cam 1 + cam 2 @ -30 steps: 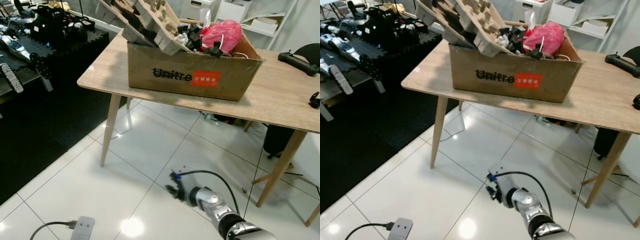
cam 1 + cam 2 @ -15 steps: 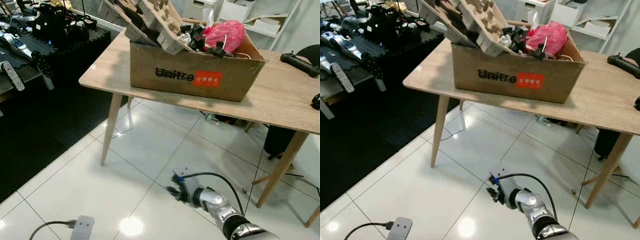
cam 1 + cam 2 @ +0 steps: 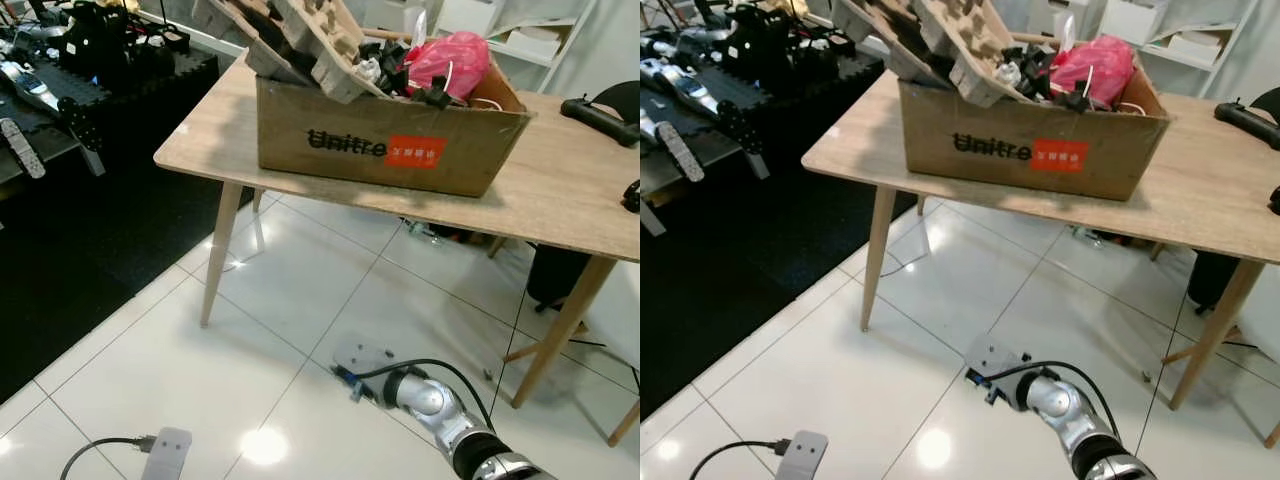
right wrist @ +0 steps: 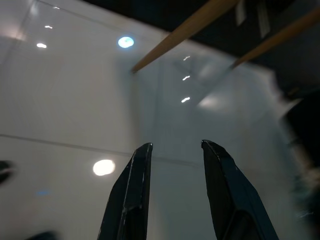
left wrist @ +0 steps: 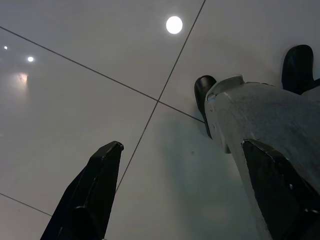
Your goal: Picking trash to rubbish bin
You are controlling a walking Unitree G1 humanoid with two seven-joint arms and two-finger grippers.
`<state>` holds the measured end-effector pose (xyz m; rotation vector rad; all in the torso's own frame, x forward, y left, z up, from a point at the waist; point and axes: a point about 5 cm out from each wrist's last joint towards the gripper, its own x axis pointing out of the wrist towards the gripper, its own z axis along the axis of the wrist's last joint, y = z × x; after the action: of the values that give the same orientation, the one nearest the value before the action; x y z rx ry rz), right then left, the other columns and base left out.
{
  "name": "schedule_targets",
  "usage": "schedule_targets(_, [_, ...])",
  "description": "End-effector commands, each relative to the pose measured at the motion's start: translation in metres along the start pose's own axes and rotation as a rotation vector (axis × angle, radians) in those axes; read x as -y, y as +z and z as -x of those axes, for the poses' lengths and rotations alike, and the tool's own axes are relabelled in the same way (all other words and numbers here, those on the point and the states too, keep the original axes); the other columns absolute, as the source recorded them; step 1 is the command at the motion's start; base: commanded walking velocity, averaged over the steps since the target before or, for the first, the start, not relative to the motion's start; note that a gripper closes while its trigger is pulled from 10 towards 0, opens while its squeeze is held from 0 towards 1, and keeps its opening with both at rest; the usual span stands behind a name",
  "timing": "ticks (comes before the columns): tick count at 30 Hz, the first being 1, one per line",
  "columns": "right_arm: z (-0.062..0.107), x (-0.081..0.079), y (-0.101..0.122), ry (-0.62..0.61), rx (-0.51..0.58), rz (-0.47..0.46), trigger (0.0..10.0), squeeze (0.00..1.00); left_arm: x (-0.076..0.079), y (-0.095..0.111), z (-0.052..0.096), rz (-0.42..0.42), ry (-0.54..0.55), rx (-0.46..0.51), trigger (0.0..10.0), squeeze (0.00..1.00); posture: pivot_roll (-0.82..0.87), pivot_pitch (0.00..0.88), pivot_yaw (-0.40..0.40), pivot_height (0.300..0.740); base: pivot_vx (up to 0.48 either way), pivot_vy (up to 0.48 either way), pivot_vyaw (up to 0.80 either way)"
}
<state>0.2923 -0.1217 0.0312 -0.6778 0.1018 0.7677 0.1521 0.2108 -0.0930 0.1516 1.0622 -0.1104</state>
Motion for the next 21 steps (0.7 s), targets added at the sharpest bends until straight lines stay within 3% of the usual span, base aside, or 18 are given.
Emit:
schedule_targets(1, [0.002, -0.001, 0.008, 0.008, 0.031, 0.213, 10.0, 0.0, 0.008, -0.014, 0.001, -0.014, -0.033, -0.052, 10.0, 0.0, 0.02, 0.116, -0.07, 0.74, 0.0, 0.0, 0.0])
schedule_targets(2, [0.002, -0.001, 0.008, 0.008, 0.031, 0.213, 10.0, 0.0, 0.008, -0.014, 0.001, -0.014, -0.033, -0.052, 10.0, 0.0, 0.02, 0.116, -0.07, 0.74, 0.0, 0.0, 0.0])
schedule_targets(4, [0.004, 0.003, 0.015, -0.001, 0.058, 0.308, 10.0, 0.0, 0.008, -0.015, 0.001, -0.014, -0.032, -0.054, 10.0, 0.0, 0.02, 0.113, -0.07, 0.74, 0.0, 0.0, 0.0])
schedule_targets(9, [0.01, 0.005, 0.023, -0.054, 0.121, 0.39, 10.0, 0.0, 0.008, -0.011, 0.0, -0.012, -0.031, -0.044, 10.0, 0.0, 0.03, 0.104, -0.065, 0.74, 0.0, 0.0, 0.0])
schedule_targets(13, [0.014, 0.005, 0.027, -0.103, 0.181, 0.38, 10.0, 0.0, 0.007, -0.005, -0.001, -0.012, -0.028, -0.032, 10.0, 0.0, 0.02, 0.104, -0.06, 0.74, 0.0, 0.0, 0.0])
schedule_targets(21, [0.009, -0.003, 0.028, -0.065, 0.172, 0.332, 10.0, 0.0, 0.008, -0.001, -0.001, -0.022, -0.034, -0.025, 10.0, 0.0, 0.01, 0.113, -0.041, 0.74, 0.0, 0.0, 0.0])
